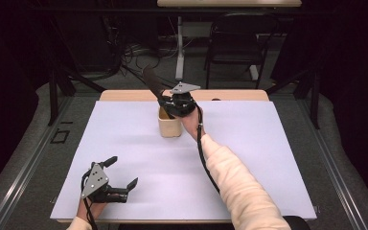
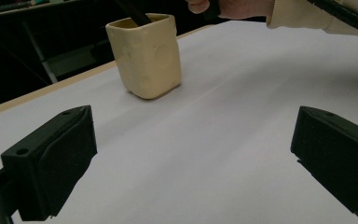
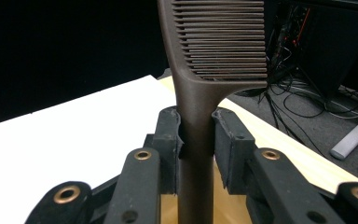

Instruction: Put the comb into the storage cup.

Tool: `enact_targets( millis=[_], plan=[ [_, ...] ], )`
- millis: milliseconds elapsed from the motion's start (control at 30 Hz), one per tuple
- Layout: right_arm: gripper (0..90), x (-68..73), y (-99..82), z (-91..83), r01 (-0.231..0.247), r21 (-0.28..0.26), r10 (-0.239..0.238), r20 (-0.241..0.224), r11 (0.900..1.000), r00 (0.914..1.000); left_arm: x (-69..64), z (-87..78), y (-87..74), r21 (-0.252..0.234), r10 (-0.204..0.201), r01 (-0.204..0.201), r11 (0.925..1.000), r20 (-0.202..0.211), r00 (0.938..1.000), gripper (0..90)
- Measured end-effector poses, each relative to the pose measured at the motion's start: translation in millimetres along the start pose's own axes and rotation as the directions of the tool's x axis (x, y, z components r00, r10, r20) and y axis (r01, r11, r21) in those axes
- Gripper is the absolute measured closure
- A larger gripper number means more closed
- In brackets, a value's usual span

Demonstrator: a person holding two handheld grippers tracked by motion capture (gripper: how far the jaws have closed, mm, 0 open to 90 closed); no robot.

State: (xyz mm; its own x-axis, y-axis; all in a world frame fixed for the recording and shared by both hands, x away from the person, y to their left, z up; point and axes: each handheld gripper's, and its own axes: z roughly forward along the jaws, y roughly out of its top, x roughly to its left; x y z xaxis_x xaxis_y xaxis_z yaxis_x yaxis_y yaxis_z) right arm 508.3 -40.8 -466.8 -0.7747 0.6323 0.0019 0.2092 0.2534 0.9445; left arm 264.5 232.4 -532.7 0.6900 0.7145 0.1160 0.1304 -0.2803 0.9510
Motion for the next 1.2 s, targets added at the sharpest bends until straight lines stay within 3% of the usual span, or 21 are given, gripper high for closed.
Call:
enact_targets(
  millis=[1200],
  plan=[
    [72.2,-2.8,-6.2,1.5,0.027,0.079,-0.027,0.0,0.9965,0.9996,0.1,-0.1,0.1,-0.002,-0.002,0.002,1.0,0.001,1.0,0.1]
  ],
)
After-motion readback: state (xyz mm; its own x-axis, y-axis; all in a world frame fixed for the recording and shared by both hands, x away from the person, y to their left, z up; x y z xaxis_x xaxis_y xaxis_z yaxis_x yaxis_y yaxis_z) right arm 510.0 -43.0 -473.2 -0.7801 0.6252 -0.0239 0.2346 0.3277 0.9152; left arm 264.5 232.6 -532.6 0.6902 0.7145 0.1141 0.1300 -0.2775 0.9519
